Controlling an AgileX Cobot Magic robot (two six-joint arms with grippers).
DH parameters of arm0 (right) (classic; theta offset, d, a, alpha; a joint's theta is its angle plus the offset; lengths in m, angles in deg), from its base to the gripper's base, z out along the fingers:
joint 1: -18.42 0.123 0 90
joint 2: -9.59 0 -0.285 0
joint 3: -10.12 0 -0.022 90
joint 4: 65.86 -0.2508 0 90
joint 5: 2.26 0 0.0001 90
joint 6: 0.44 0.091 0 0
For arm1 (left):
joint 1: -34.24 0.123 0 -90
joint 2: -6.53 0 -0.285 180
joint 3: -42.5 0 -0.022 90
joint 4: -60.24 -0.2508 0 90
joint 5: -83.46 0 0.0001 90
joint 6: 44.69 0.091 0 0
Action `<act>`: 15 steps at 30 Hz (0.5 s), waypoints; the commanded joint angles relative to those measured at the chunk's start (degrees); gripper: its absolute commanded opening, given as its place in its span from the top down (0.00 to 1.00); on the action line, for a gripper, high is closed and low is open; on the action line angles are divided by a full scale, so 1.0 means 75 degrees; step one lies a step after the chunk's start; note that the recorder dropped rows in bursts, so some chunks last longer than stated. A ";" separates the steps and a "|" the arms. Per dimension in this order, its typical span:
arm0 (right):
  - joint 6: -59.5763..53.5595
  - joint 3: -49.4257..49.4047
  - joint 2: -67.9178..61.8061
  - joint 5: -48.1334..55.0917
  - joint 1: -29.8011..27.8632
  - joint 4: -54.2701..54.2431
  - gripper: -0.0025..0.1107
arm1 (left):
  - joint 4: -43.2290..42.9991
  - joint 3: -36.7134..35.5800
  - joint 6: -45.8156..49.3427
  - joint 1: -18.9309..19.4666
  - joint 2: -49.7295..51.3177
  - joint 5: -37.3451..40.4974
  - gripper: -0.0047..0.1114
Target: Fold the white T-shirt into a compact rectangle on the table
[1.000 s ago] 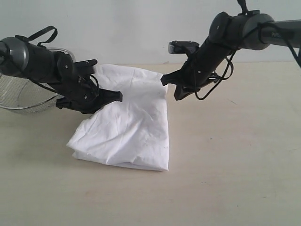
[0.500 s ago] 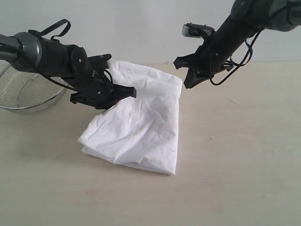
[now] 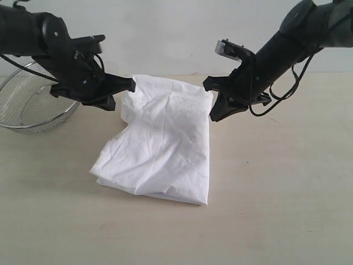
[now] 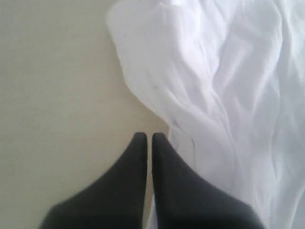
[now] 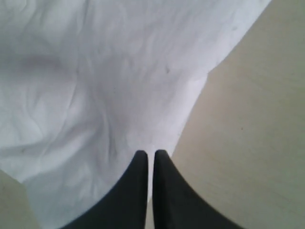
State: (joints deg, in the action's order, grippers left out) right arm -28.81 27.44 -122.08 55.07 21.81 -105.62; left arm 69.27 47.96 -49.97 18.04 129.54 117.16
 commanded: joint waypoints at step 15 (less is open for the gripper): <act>-0.0635 -0.0366 -0.0143 -0.0500 -0.0044 -0.0977 0.36 | 0.4362 0.0316 0.3362 -0.0636 -0.0175 0.0316 0.92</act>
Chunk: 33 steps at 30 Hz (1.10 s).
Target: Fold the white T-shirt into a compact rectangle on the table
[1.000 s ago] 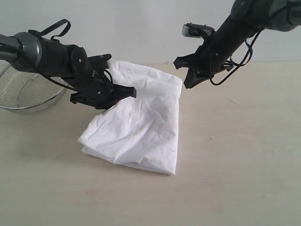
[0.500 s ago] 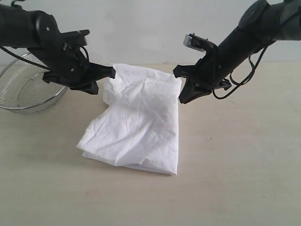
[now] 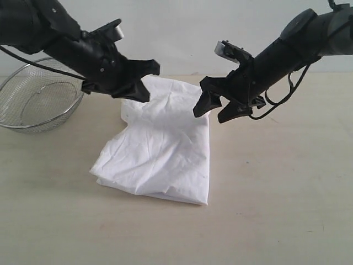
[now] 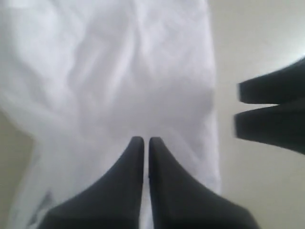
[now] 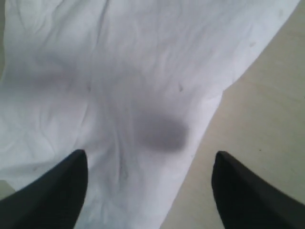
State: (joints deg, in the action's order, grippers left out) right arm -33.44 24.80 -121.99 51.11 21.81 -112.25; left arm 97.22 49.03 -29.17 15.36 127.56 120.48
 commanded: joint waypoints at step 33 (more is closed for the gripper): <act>-0.1269 -0.0082 -0.1297 0.0233 0.0070 -0.1770 0.36 | -0.3514 0.0210 -0.1595 -0.0318 0.1193 -0.0330 0.92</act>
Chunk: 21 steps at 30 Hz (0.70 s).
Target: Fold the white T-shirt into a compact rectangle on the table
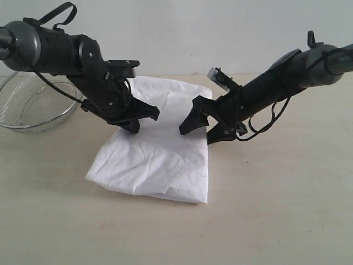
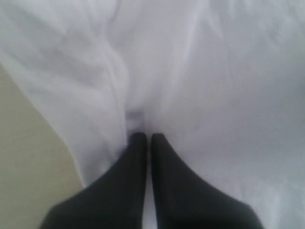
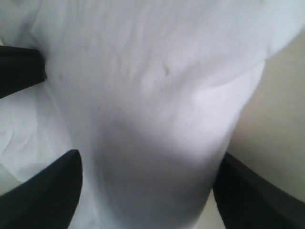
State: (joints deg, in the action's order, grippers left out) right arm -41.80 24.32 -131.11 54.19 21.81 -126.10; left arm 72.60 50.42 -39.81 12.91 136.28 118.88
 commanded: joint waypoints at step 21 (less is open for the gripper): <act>-0.0203 -0.0004 -0.0082 -0.0661 0.0503 0.0178 0.98 | -0.0081 0.0024 -0.0176 0.0008 0.0303 -0.0242 0.92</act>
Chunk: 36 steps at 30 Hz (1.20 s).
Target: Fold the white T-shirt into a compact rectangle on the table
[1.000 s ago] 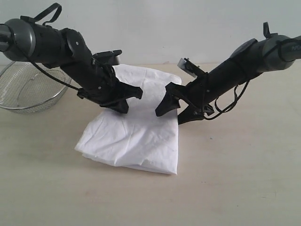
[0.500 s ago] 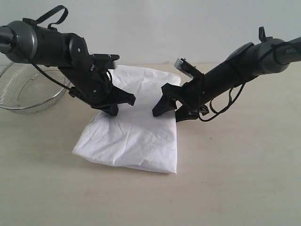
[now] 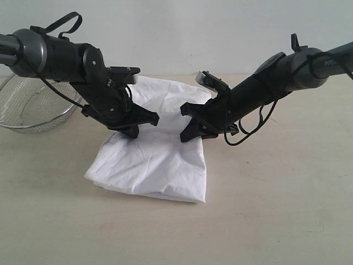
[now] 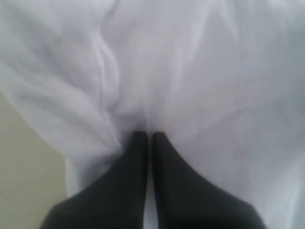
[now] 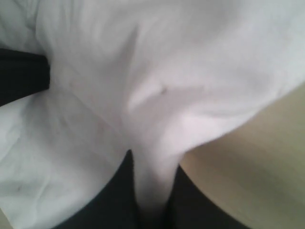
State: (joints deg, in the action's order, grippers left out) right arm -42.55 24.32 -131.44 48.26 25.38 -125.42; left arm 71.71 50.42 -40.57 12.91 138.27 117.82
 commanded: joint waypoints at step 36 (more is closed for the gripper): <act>0.1044 0.2318 -0.0108 0.1624 -0.2630 0.3161 0.98 | 0.0614 0.0024 0.0512 0.0008 -0.1299 0.0235 0.92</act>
State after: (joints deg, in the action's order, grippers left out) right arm -35.36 38.67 -131.81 58.54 7.71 -103.98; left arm 75.47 50.42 -37.67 12.91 129.46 119.22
